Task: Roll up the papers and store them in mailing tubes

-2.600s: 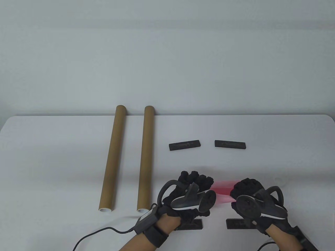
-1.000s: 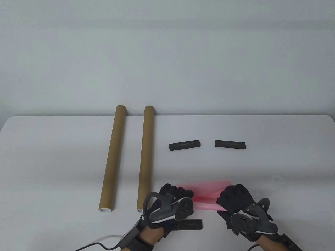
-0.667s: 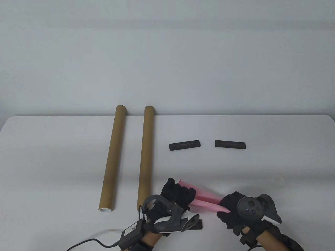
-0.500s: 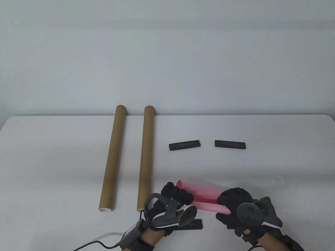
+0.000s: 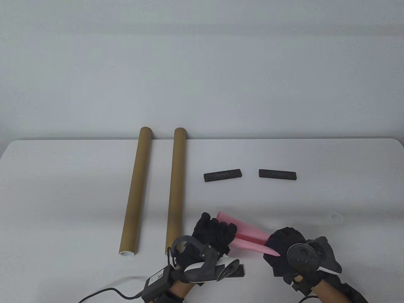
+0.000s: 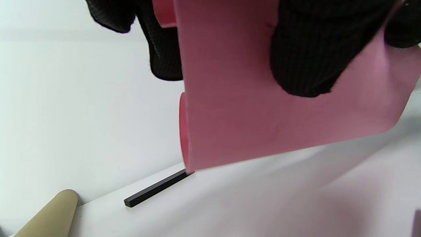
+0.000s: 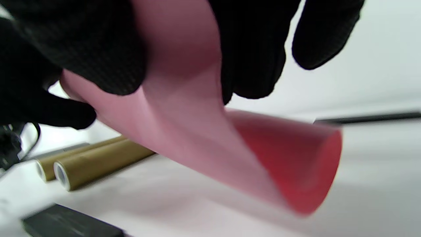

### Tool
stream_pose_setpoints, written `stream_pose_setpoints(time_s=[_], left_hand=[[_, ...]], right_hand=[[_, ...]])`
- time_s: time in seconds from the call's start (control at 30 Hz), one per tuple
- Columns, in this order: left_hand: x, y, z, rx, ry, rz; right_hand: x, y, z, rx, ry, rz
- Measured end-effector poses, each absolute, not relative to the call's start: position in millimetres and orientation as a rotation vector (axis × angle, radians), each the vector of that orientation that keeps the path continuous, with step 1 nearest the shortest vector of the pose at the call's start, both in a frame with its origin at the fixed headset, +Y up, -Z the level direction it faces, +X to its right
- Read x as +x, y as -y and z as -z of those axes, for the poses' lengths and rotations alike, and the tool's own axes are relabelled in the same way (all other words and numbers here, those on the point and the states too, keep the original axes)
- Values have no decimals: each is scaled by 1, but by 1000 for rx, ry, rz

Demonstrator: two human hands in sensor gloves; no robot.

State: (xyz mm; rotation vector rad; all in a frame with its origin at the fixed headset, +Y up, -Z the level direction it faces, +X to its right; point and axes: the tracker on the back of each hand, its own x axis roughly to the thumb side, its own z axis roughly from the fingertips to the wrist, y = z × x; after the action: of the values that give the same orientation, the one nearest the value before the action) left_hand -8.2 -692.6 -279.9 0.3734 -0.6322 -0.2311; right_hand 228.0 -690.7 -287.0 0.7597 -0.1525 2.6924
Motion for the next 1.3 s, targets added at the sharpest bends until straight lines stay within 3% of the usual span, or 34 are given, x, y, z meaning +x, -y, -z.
stream_pose_setpoints(time_s=[0.13,0.27,0.4,0.5,0.7,0.87,1.03,1.1,1.2,1.3], left_hand=[[-10,693,283,344,611,186],[-21,696,298,139,518,-80],[-22,697,303,54,505,-155],[-18,698,299,95,506,-102],[-12,698,287,335,599,246],[-10,696,283,373,599,223],[-21,696,297,167,545,-40],[-24,698,302,107,532,-90],[-25,698,303,79,528,-107],[-23,699,300,113,528,-67]], right_hand=[[227,693,286,766,101,-2669],[221,682,273,933,429,-2857],[214,682,266,971,604,-2931],[214,683,271,934,549,-2944],[228,691,287,756,171,-2714],[228,696,291,743,17,-2610],[223,687,275,991,333,-2751],[219,684,271,982,456,-2816],[215,685,270,967,505,-2895],[216,688,275,918,422,-2860]])
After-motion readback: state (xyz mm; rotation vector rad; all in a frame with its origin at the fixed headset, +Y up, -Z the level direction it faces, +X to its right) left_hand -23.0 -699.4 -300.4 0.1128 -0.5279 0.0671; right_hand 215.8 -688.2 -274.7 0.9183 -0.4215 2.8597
